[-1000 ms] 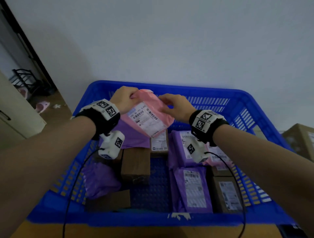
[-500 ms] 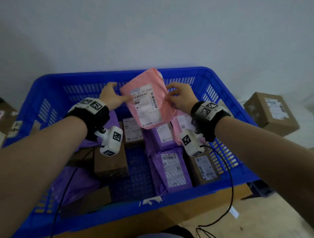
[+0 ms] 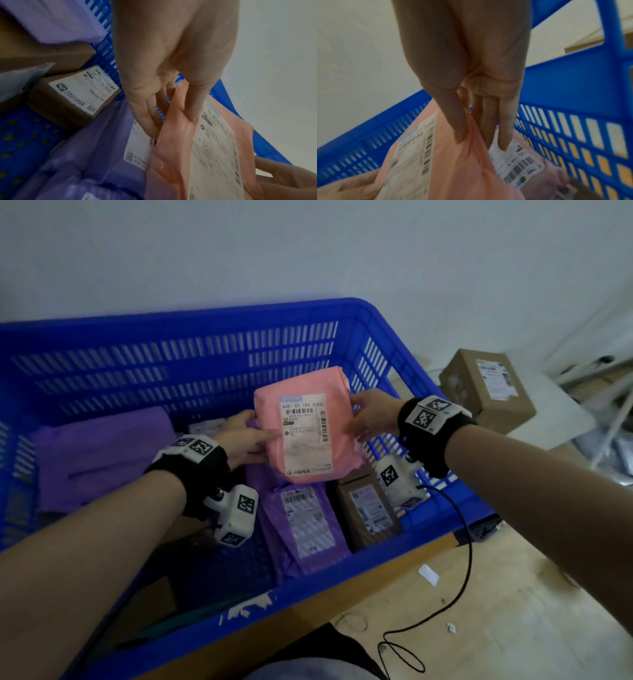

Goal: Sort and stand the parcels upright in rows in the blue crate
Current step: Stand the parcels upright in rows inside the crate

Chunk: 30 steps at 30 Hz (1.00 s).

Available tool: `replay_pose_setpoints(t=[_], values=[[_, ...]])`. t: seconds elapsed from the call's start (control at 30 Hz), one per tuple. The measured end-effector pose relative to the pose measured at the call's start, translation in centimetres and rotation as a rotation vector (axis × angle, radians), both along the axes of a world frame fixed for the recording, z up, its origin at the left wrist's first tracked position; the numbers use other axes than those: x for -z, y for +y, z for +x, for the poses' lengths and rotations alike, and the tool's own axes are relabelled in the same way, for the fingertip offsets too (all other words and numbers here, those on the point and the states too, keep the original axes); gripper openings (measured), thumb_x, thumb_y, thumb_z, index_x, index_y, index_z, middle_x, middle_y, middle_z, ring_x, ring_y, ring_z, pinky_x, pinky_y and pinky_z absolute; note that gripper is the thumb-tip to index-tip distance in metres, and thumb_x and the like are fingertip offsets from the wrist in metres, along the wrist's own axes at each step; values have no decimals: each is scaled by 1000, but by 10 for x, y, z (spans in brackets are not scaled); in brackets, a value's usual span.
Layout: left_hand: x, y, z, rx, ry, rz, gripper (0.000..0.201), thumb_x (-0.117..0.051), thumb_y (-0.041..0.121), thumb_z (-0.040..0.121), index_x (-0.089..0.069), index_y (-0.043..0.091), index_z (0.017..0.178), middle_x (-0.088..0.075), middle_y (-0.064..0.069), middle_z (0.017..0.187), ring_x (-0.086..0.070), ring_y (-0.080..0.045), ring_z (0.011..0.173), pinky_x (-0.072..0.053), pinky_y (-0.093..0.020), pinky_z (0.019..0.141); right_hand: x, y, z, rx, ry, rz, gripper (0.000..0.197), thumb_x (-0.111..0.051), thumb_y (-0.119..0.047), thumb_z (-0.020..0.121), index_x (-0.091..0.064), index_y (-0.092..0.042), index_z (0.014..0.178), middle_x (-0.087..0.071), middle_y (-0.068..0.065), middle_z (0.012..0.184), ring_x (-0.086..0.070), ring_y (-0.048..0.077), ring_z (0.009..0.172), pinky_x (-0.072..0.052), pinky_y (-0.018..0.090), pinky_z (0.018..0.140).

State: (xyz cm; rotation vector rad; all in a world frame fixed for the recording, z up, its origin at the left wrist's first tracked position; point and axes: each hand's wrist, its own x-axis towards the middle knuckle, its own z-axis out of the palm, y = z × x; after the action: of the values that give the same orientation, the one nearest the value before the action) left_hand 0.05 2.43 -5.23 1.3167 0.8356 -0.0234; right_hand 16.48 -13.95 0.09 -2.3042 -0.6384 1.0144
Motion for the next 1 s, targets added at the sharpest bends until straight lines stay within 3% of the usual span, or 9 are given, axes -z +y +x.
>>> replay_pose_setpoints(t=[0.1, 0.17, 0.27, 0.37, 0.5, 0.67, 0.8, 0.9, 1.0], values=[[9, -13, 4, 53, 12, 9, 34, -64, 4, 85, -56, 21, 114, -66, -8, 107, -63, -20, 77, -54, -35, 68, -1, -5, -1, -75, -64, -155, 54, -69, 2, 79, -48, 2, 128, -63, 16, 97, -62, 22, 74, -57, 30, 56], [16, -18, 5, 93, 32, -17, 37, -63, 1, 85, -56, 15, 119, -68, -7, 102, -65, -22, 79, -56, -36, 66, 0, -5, 0, -98, -154, -206, 69, -73, -3, 77, -35, -2, 135, -56, 17, 122, -62, 29, 96, -57, 40, 69], [23, -30, 7, 146, 52, -93, 46, -61, -3, 86, -50, 9, 128, -68, -6, 98, -67, -22, 79, -60, -32, 56, 4, -6, 2, -277, -308, -276, 96, -76, -10, 76, -13, -12, 148, -45, 15, 142, -49, 30, 127, -42, 39, 99], [26, -42, 10, 167, 62, -161, 45, -59, -4, 87, -48, 2, 130, -67, -9, 103, -65, -22, 81, -60, -29, 53, 12, -6, 4, -510, -362, -421, 103, -78, -18, 74, -10, -22, 151, -22, 12, 156, -28, 29, 141, -29, 39, 112], [33, -53, 18, 213, 99, -176, 40, -57, -3, 88, -51, -2, 128, -62, -19, 122, -65, -21, 78, -59, -28, 54, 25, -2, 6, -700, -481, -592, 103, -80, -34, 70, -15, -33, 150, 3, 14, 159, -5, 36, 146, -18, 48, 116], [48, -73, 25, 283, 135, -205, 30, -58, -7, 87, -57, -5, 117, -68, -9, 83, -69, -11, 52, -59, -26, 53, 34, 2, 2, -818, -347, -596, 92, -75, -22, 78, -18, -21, 151, -25, 3, 156, -26, 23, 143, -26, 35, 113], [56, -83, 32, 401, 210, -211, 9, -58, -6, 87, -57, -2, 95, -65, -18, 90, -67, -21, 65, -59, -30, 57, 40, 4, 2, -837, -310, -627, 80, -73, -20, 80, -30, -26, 147, -33, 4, 153, -35, 24, 138, -35, 38, 110], [63, -91, 32, 483, 273, -221, 16, -59, -4, 88, -57, -8, 103, -67, -27, 96, -67, -27, 72, -60, -38, 68, 41, 4, 2, -864, -294, -640, 73, -73, -19, 80, -38, -28, 144, -35, 5, 151, -37, 25, 136, -36, 35, 107], [68, -95, 28, 532, 333, -130, 9, -62, 1, 88, -58, -3, 81, -67, -16, 59, -66, -20, 47, -61, -37, 57, 42, 2, 0, -912, -325, -672, 66, -71, -20, 82, -43, -26, 141, -37, 4, 150, -40, 24, 134, -36, 32, 104]])
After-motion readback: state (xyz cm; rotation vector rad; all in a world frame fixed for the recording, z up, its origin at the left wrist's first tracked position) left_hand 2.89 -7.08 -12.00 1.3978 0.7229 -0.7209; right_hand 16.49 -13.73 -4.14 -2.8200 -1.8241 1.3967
